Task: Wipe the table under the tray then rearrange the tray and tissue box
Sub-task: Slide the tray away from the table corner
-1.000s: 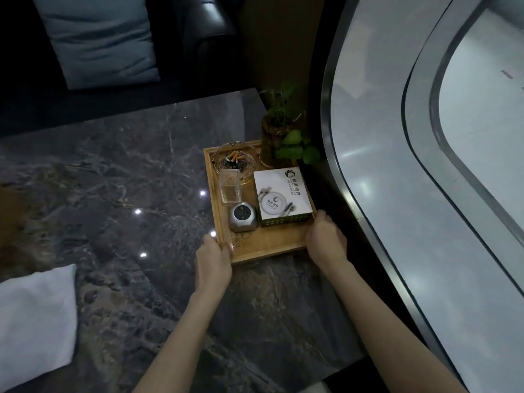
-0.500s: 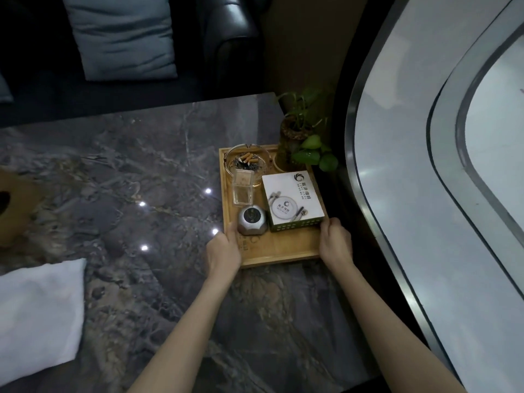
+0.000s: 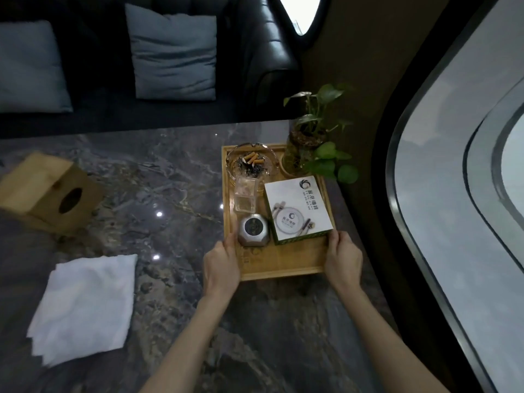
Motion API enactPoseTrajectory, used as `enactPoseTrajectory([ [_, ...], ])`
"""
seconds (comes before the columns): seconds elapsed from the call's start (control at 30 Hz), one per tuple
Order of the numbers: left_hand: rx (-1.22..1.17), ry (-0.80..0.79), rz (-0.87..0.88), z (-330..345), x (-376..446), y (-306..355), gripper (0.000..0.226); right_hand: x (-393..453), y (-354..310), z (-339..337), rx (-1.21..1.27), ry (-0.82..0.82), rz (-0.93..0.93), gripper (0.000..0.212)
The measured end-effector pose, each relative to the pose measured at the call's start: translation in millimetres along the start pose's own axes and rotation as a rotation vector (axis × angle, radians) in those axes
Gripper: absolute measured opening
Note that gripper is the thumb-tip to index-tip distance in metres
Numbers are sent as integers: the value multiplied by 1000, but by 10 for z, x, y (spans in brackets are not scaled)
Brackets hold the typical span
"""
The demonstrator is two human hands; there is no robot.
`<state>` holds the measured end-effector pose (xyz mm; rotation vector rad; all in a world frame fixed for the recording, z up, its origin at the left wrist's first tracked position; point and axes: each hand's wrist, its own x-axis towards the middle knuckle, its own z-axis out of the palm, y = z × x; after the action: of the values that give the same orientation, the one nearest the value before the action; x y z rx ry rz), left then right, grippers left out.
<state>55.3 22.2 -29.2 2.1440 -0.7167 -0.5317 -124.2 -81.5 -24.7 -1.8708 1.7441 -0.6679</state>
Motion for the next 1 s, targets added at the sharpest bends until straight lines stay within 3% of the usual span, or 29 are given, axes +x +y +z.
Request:
enactPoseTrajectory([
  [0.33,85,130,-51,-779,-22,-511,50,-530,-543,445,86,-49,-40,34],
  [0.7,119,42,-194,-1134,-218,-1181,50,-1084,-582,927,52,-168,24,33],
  [1.0,111,25,-212,-1164,-316,-1237,35,-1216,-546,1009,9,-190,42,29],
])
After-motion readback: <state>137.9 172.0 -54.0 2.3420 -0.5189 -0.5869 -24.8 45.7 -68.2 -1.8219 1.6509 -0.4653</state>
